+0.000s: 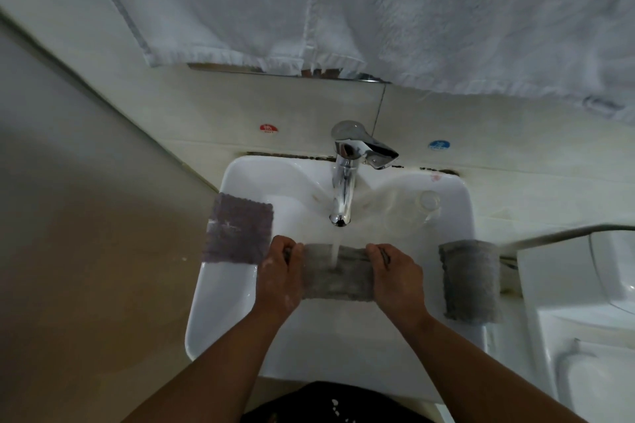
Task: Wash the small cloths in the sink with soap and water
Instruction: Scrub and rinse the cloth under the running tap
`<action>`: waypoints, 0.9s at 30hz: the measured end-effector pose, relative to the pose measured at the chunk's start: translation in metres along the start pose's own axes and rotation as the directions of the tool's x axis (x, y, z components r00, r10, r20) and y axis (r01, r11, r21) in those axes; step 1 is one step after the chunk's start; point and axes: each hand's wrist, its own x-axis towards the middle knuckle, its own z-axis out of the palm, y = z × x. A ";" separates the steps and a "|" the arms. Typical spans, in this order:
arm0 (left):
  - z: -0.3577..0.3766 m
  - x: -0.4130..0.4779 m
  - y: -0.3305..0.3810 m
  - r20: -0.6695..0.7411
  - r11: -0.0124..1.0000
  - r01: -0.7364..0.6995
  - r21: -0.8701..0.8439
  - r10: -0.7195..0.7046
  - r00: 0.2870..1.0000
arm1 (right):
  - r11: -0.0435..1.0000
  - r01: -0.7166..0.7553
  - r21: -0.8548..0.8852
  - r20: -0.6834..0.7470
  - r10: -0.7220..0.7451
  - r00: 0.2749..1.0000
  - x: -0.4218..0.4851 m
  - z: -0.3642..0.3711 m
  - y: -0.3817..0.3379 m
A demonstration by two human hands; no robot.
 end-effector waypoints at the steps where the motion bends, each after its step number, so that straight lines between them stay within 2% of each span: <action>1: -0.001 -0.002 0.001 0.002 1.000 -0.002 -0.003 0.002 1.000 | 1.000 -0.009 -0.005 -0.004 0.009 1.000 -0.001 0.000 0.001; 11: -0.004 -0.003 -0.003 0.059 0.999 -0.020 -0.030 0.021 0.998 | 0.989 -0.131 0.061 -0.062 0.135 0.989 -0.009 -0.001 -0.007; 17: -0.010 0.001 -0.004 0.087 0.994 0.013 -0.113 -0.003 0.996 | 0.976 -0.179 0.123 -0.065 0.188 0.980 -0.018 0.002 -0.014; 27: -0.014 0.012 -0.013 0.123 0.993 -0.034 -0.113 0.048 0.991 | 0.973 -0.187 0.136 -0.135 0.205 0.969 -0.033 0.001 -0.036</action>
